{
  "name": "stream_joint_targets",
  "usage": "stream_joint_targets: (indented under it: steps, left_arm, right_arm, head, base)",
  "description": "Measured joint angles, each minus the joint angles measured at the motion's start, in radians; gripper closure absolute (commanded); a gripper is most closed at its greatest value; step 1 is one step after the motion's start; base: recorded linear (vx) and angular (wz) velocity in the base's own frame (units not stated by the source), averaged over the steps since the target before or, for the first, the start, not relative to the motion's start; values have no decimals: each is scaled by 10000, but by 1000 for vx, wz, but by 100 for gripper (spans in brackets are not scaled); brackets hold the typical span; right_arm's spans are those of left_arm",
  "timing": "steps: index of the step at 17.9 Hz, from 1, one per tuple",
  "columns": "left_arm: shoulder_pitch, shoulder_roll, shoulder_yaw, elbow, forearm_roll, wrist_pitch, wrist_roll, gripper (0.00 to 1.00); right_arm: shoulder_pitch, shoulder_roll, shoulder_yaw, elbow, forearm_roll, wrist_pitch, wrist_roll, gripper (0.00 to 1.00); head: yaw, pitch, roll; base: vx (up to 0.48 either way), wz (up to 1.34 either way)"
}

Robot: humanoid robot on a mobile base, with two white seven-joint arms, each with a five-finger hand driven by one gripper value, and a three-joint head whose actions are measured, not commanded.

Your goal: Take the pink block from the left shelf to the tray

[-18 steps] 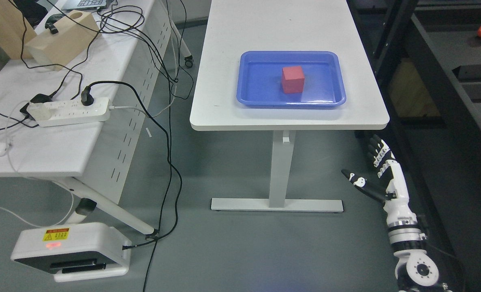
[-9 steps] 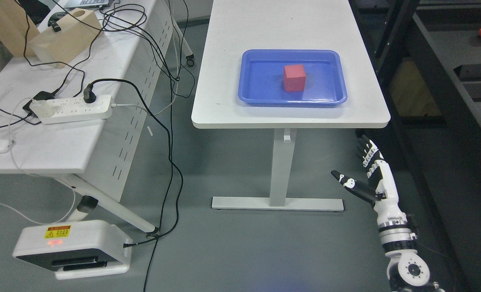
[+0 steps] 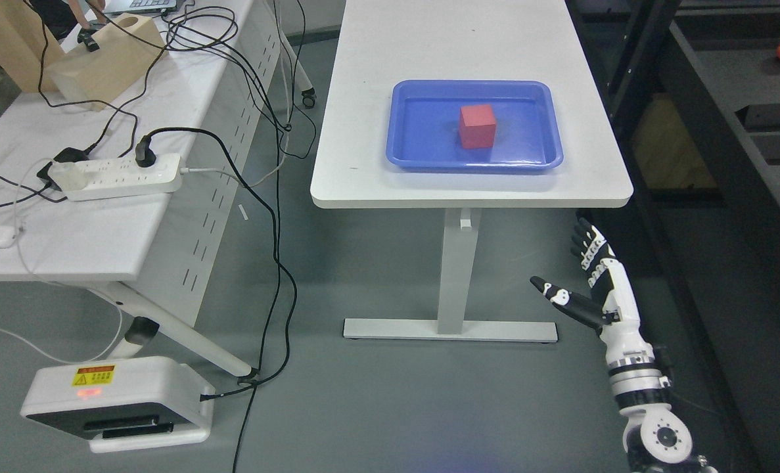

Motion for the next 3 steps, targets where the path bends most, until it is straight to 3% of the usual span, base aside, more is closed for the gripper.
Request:
stream_joint_targets:
  steps: [3]
  left_arm:
    - [0, 0, 0, 0, 0, 0, 0, 0]
  right_arm:
    - [18, 0, 30, -16, 0, -4, -2, 0]
  head:
    - [0, 0, 0]
  base:
    - [0, 0]
